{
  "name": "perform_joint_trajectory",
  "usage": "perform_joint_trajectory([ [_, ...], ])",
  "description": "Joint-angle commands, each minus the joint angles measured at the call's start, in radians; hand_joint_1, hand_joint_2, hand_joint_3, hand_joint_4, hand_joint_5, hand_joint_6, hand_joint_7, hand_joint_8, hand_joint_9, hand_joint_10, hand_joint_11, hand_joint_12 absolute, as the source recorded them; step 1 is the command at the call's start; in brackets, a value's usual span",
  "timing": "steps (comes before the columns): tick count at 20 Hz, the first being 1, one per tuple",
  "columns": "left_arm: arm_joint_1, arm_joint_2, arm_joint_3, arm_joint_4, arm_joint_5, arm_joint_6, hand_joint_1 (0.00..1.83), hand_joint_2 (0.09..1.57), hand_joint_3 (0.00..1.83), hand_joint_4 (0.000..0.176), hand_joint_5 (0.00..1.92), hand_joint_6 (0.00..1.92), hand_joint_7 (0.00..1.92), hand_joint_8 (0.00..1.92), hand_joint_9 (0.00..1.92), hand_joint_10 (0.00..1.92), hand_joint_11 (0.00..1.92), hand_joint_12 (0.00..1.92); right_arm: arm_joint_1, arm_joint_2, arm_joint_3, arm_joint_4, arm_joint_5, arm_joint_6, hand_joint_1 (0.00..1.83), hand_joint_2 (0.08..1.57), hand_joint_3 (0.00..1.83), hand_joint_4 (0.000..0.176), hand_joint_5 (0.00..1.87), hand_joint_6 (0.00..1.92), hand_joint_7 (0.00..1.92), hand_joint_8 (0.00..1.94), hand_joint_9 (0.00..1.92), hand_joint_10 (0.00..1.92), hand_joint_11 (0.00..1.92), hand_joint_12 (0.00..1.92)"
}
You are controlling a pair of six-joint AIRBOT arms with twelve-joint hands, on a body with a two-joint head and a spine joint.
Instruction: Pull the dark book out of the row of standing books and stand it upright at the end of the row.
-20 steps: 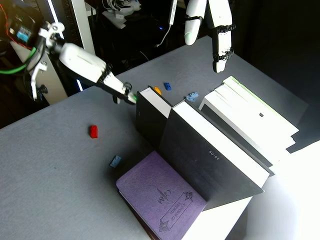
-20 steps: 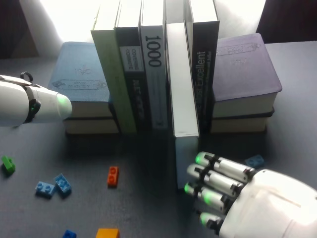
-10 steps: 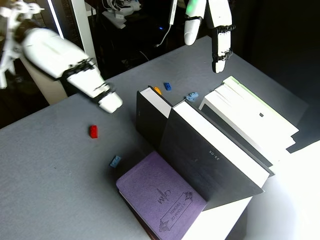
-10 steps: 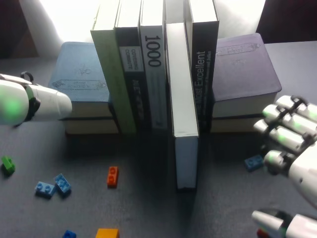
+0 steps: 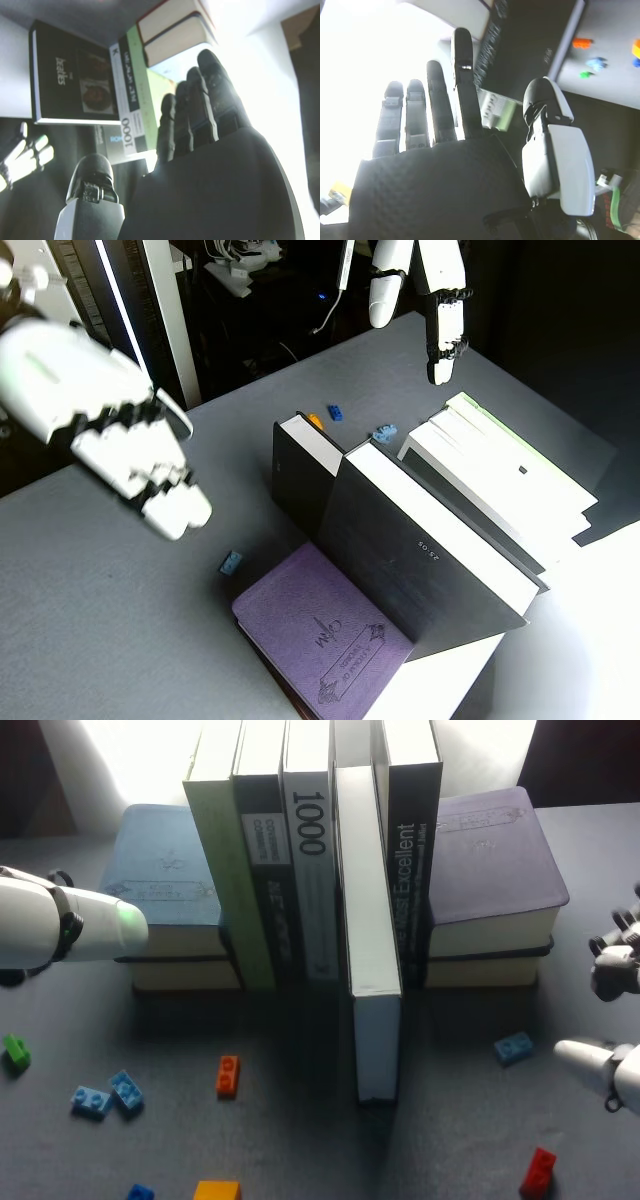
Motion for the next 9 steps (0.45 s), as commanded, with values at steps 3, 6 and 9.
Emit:
perform_joint_trajectory([
  [3, -0.012, 0.007, 0.0, 0.038, -0.065, -0.001, 0.06, 1.31, 0.0, 0.0, 0.72, 0.02, 0.9, 0.03, 0.94, 0.05, 0.53, 0.95, -0.024, 0.012, 0.006, -0.103, 0.022, 0.016, 0.0, 1.28, 0.0, 0.0, 0.65, 1.17, 0.73, 0.97, 0.52, 1.45, 0.15, 1.92],
  [6, -0.013, 0.007, -0.002, 0.038, -0.065, -0.001, 0.15, 1.31, 0.0, 0.0, 0.9, 0.01, 1.09, 0.03, 1.09, 0.11, 0.55, 1.12, -0.031, 0.009, 0.005, -0.122, 0.039, 0.022, 0.0, 1.29, 0.0, 0.0, 0.69, 1.39, 0.68, 1.43, 0.56, 1.73, 0.32, 1.92],
  [9, -0.013, 0.007, -0.002, 0.038, -0.065, -0.001, 0.13, 1.32, 0.0, 0.0, 0.92, 0.0, 1.13, 0.01, 1.03, 0.35, 0.55, 1.23, -0.03, 0.006, 0.005, -0.139, 0.04, 0.037, 0.03, 1.29, 0.0, 0.0, 0.67, 1.51, 0.62, 1.56, 0.49, 1.84, 0.29, 1.92],
])
